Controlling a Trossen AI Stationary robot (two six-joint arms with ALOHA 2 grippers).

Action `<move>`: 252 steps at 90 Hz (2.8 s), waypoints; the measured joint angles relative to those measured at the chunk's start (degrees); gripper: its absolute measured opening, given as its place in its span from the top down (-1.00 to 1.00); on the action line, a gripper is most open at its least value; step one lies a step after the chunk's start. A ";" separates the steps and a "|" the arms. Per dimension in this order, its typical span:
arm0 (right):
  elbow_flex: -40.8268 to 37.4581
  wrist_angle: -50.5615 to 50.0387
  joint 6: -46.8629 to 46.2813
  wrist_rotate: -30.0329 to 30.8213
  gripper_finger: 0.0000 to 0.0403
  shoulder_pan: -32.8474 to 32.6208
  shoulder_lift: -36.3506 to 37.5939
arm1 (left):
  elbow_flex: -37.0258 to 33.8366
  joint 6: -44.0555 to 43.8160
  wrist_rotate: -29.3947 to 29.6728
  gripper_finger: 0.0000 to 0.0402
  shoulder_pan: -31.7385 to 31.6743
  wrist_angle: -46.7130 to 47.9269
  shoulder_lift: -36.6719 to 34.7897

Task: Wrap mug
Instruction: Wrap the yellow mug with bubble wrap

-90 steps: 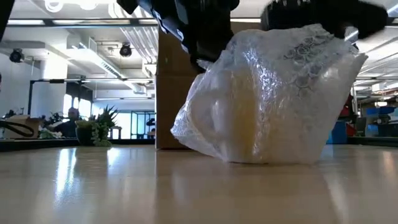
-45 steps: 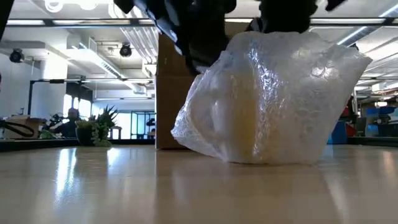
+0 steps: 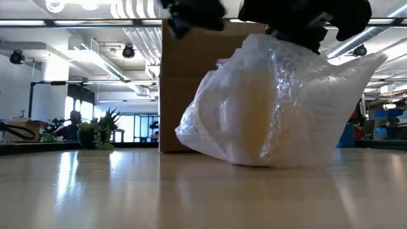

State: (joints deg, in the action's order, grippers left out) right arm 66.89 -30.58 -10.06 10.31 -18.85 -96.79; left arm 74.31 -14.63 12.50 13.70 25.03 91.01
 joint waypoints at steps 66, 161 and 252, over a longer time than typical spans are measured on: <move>1.78 -3.47 1.01 -0.29 0.99 -0.29 0.89 | -5.46 3.69 -7.11 0.90 -0.73 -26.05 16.64; 6.53 -3.37 1.70 -0.17 0.99 -1.04 -4.41 | 1.80 -0.13 -6.85 1.00 -0.24 4.55 9.37; 6.16 -3.31 3.08 -0.03 0.99 -1.16 -5.14 | -16.21 -4.30 0.90 0.99 0.39 -11.15 1.24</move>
State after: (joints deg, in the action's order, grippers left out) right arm 73.06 -33.89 -6.98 10.28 -20.01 -101.93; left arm 58.11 -18.93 13.40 14.09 13.88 92.25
